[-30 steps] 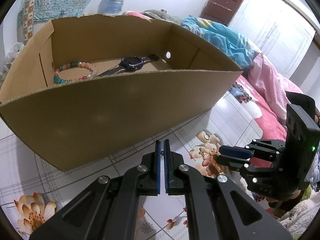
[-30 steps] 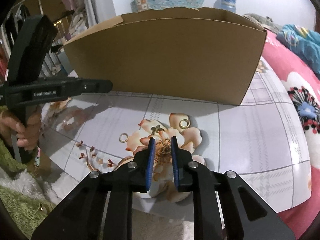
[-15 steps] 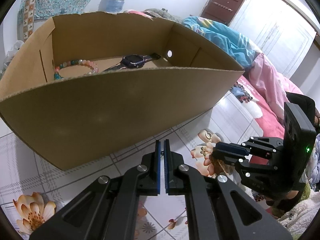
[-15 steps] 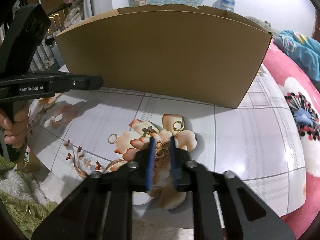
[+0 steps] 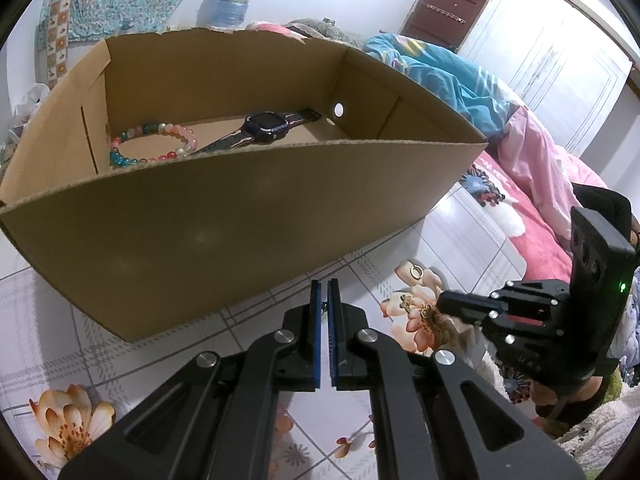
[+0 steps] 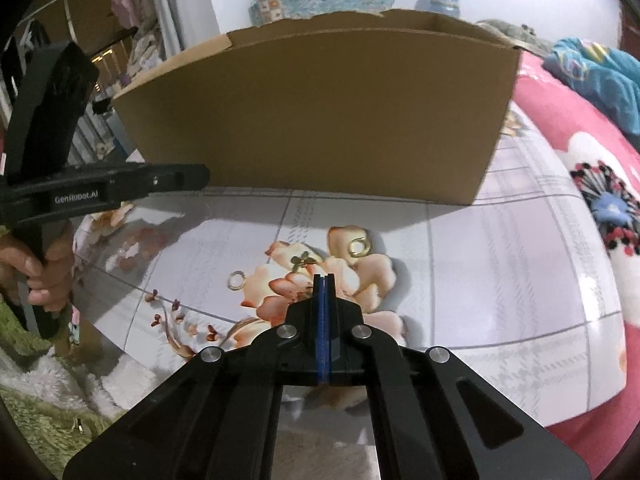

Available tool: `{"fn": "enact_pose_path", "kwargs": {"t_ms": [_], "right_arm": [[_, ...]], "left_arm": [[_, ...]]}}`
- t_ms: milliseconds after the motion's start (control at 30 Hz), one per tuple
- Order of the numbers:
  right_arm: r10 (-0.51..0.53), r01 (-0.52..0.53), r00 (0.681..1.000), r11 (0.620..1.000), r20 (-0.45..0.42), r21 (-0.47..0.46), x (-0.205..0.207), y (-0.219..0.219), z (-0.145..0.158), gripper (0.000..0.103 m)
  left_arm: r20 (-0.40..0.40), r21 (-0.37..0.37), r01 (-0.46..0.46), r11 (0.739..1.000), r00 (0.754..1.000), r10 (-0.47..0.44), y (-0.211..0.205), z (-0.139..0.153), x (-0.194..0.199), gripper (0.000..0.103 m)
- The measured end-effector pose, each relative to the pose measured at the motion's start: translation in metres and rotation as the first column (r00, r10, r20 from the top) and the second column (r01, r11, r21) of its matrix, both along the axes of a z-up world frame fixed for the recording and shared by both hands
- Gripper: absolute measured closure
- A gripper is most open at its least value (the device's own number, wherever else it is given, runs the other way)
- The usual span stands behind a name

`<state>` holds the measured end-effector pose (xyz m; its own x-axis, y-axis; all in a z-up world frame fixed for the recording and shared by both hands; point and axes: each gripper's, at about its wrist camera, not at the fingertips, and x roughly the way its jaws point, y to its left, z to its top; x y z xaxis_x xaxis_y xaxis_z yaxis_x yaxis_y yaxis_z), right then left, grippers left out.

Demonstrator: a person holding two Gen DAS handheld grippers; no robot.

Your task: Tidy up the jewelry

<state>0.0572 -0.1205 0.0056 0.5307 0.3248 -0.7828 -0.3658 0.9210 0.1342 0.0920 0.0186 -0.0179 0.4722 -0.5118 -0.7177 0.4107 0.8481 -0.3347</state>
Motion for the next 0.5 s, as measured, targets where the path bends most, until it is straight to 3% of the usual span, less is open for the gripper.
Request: {"fn": "enact_pose_path", "kwargs": {"t_ms": [100, 333, 500], "right_arm": [[-0.028, 0.028, 1.000, 1.000, -0.009, -0.014, 0.003, -0.008, -0.004, 0.103], [0.054, -0.055, 0.998, 0.998, -0.034, -0.015, -0.005, 0.009, -0.011, 0.103], [0.034, -0.035, 0.999, 0.999, -0.021, -0.023, -0.001, 0.009, -0.009, 0.100]], "left_arm": [[0.001, 0.001, -0.002, 1.000, 1.000, 0.002, 0.000, 0.001, 0.000, 0.101], [0.005, 0.001, -0.006, 1.000, 1.000, 0.006, 0.001, 0.002, -0.002, 0.101], [0.007, 0.002, -0.002, 1.000, 1.000, 0.002, 0.002, 0.002, -0.002, 0.101]]}}
